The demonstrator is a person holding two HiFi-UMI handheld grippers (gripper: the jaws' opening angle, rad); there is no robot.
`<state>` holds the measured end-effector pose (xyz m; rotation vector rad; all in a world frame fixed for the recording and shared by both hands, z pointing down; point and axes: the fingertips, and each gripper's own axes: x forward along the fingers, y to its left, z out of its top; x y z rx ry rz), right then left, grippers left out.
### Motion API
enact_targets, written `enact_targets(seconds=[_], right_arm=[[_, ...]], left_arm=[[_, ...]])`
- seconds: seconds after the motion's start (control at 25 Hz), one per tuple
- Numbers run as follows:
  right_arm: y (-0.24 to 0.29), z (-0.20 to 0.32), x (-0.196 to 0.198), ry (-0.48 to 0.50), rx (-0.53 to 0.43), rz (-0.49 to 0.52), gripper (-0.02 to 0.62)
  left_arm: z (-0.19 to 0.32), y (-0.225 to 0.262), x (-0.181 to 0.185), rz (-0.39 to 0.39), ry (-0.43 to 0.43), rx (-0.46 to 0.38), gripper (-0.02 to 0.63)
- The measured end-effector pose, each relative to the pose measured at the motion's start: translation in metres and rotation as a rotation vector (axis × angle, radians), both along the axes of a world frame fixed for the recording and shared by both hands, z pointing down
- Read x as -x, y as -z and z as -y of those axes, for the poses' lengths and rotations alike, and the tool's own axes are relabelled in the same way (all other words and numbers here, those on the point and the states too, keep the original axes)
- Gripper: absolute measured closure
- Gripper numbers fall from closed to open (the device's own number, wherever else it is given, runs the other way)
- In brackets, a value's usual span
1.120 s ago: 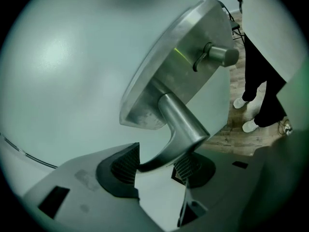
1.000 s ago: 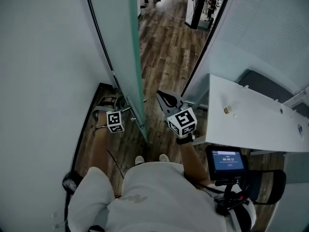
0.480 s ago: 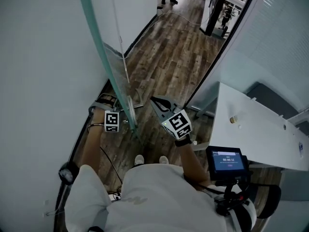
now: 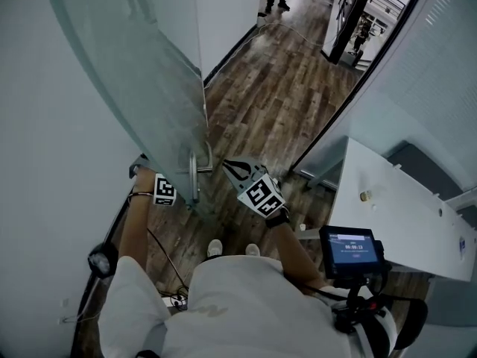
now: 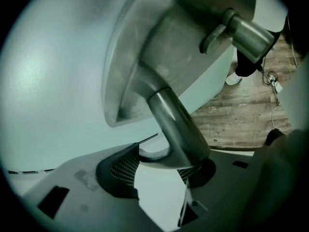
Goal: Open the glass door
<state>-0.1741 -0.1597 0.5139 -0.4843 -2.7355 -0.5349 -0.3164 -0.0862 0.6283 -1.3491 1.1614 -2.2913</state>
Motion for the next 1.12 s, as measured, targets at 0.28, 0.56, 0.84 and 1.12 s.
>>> enact_targets(seconds=[0.28, 0.56, 0.84, 1.12], right_arm=[[-0.034, -0.025, 0.057, 0.082, -0.088, -0.060, 0.540], [-0.056, -0.071, 0.091, 0.198, -0.223, -0.086, 0.473], [-0.094, -0.125, 0.131, 0.287, -0.412, -0.121, 0.402], [-0.100, -0.150, 0.154, 0.314, -0.499, -0.091, 0.402]], left_arm=[[-0.020, -0.015, 0.053, 0.038, -0.014, 0.032, 0.405], [-0.076, 0.045, 0.120, -0.009, 0.254, -0.247, 0.394], [-0.171, 0.042, 0.156, -0.194, 0.556, -0.595, 0.397], [-0.242, 0.049, 0.149, -0.399, 0.833, -1.001, 0.401]])
